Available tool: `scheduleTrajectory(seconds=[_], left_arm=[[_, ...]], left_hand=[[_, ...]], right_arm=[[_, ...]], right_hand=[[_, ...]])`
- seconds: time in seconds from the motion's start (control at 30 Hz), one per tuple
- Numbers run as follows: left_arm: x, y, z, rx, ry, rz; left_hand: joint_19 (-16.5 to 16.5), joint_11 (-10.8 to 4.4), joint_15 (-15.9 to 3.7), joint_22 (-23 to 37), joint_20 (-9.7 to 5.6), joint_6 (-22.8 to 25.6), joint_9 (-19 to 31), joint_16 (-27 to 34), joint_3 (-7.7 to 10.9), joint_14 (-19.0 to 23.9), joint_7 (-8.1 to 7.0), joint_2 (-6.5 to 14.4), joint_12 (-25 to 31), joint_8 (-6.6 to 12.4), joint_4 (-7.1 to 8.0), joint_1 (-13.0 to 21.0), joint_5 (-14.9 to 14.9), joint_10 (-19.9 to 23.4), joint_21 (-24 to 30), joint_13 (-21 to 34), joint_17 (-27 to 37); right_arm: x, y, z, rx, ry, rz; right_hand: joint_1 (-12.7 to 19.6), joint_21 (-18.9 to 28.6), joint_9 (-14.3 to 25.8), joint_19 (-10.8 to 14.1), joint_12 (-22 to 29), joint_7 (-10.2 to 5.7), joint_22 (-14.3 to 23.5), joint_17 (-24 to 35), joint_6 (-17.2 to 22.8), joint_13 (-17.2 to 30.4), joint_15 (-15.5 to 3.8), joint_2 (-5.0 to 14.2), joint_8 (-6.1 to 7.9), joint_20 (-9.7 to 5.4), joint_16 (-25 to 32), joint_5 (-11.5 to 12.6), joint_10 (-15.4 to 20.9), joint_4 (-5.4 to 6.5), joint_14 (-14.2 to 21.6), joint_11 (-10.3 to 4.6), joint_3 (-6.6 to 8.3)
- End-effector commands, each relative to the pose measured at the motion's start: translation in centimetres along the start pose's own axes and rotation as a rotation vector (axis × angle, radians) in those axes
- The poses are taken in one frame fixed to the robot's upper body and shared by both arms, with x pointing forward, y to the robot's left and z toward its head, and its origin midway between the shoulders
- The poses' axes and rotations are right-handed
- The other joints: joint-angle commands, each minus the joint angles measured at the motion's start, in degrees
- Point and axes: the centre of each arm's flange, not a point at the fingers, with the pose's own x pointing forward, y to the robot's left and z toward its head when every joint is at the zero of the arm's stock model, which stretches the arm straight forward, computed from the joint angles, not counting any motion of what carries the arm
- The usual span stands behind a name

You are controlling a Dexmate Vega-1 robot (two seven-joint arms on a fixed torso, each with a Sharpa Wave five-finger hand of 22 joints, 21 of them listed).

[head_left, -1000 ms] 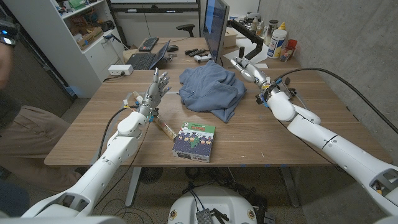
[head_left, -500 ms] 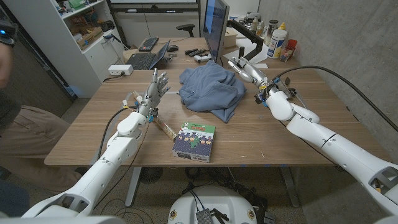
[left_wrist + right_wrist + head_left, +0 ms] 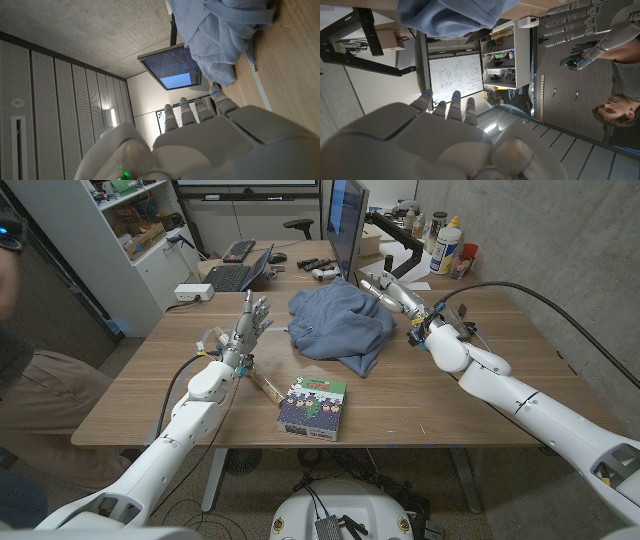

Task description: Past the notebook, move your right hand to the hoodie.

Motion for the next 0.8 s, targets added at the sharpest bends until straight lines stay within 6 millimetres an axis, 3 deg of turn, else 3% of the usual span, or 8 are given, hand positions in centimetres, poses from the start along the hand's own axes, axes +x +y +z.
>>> scheduleTrajectory(seconds=[0.03,0.8], left_arm=[[-0.2,0.1,0.0,-0.003,-0.001,0.003],[-0.3,-0.1,0.3,0.003,-0.009,0.003]], left_hand=[[-0.1,-0.03,0.07,0.3,0.06,0.3,0.2,0.2,-0.34,-0.6,-0.21,0.0,-0.1,0.08,-0.15,0.3,0.0,0.4,0.2,0.3,0.2],[0.0,-0.18,0.05,0.3,0.02,0.4,0.2,0.3,-0.33,-0.6,-0.19,0.1,-0.2,0.08,-0.07,0.3,-0.1,0.4,0.3,0.3,0.1]], right_arm=[[0.6,0.2,0.6,-0.047,-0.013,0.011],[1.8,0.6,1.2,-0.136,-0.036,0.054]], right_hand=[[0.5,0.4,0.2,-0.1,-0.2,0.01,0.3,0.3,-0.3,0.2,0.09,1.21,-0.19,0.18,0.2,0.1,-0.2,0.13,-0.2,0.01,0.47],[0.6,0.4,0.2,0.0,-0.1,-0.19,0.3,0.3,-0.3,0.2,-0.21,1.30,-0.15,0.14,0.3,0.1,-0.1,0.08,0.2,0.15,0.64]])
